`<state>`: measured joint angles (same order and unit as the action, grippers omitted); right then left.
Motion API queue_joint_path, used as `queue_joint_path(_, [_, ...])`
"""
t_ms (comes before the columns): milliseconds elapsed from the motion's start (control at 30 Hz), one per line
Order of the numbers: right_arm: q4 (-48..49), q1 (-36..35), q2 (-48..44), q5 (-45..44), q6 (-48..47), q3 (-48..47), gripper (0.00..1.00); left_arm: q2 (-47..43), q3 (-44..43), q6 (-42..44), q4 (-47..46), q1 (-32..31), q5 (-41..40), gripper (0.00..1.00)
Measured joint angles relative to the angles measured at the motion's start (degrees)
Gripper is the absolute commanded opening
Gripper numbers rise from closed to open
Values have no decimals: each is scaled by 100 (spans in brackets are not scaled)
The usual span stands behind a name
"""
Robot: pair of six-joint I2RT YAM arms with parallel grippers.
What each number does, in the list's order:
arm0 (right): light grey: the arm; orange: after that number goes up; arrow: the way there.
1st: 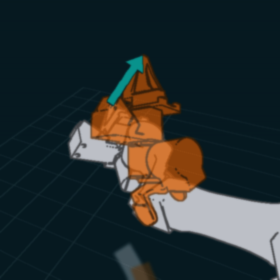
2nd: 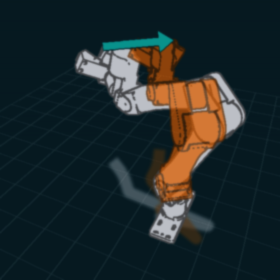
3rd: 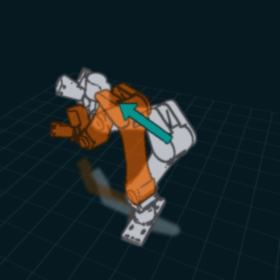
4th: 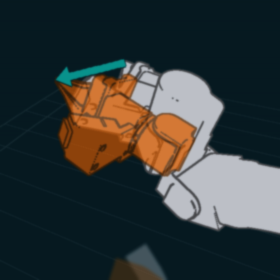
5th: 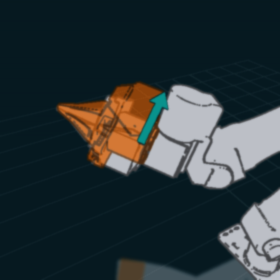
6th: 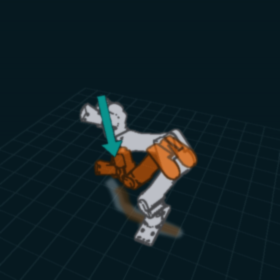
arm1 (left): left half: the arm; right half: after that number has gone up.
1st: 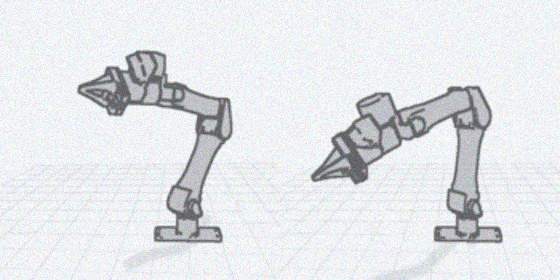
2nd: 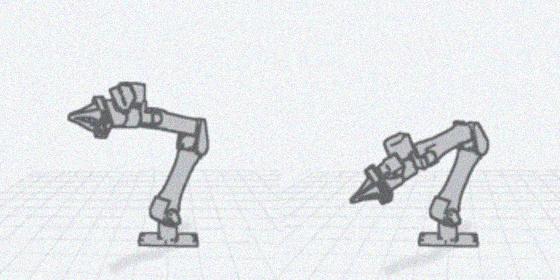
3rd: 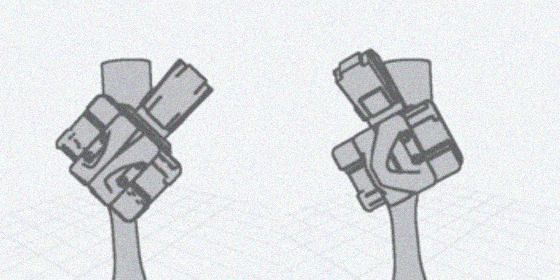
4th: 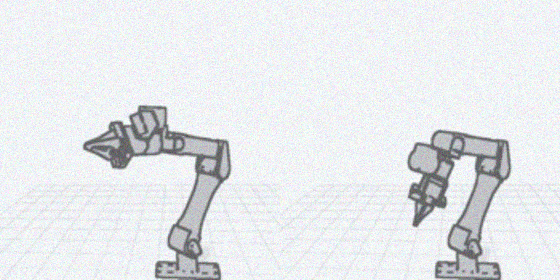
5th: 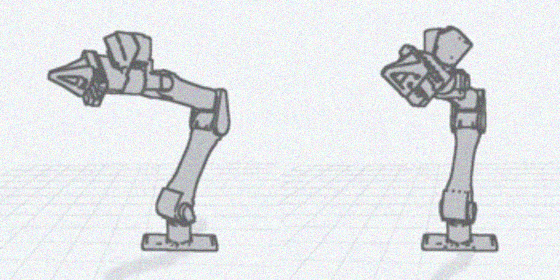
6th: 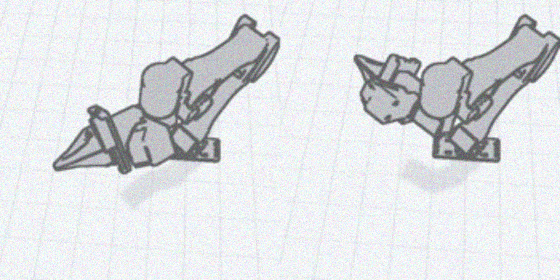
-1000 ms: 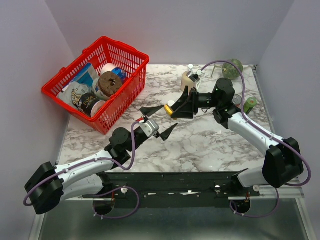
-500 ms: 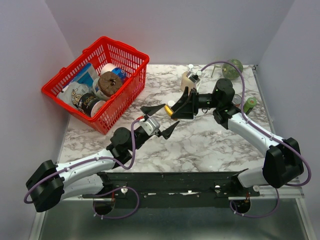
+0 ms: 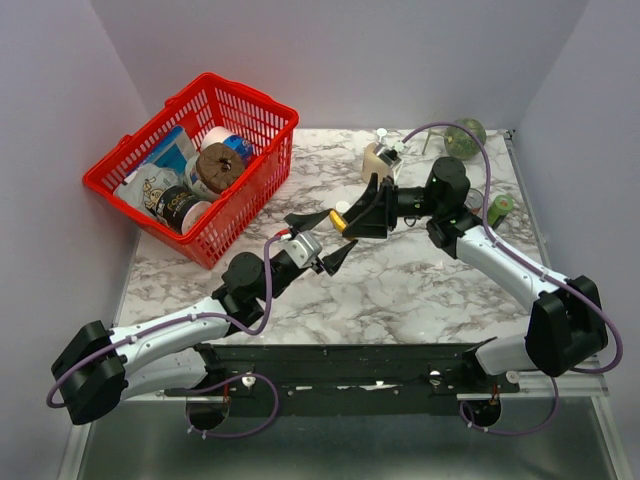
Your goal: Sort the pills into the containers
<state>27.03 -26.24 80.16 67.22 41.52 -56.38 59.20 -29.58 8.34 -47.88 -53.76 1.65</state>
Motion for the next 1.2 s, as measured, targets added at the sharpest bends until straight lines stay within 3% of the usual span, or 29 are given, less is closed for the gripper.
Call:
queue_joint_path(200, [-295,0,-24,-4,-339,-2,79,-83,-50,85,343,0,44,21])
queue_joint_path(467, [-920,-2,-70,-35,-975,-81,94,-199,-66,387,776,0,155,20])
queue_joint_path(500, [-1016,-2,-70,-48,-1040,-114,100,-208,-66,428,807,0,162,20])
queue_joint_path(767, [-1521,-2,-70,-142,-1414,-378,100,-341,-66,671,1121,0,221,18])
queue_joint_path(1200, [-1954,-2,-68,-234,-1261,-695,97,-389,-72,909,1510,0,332,15])
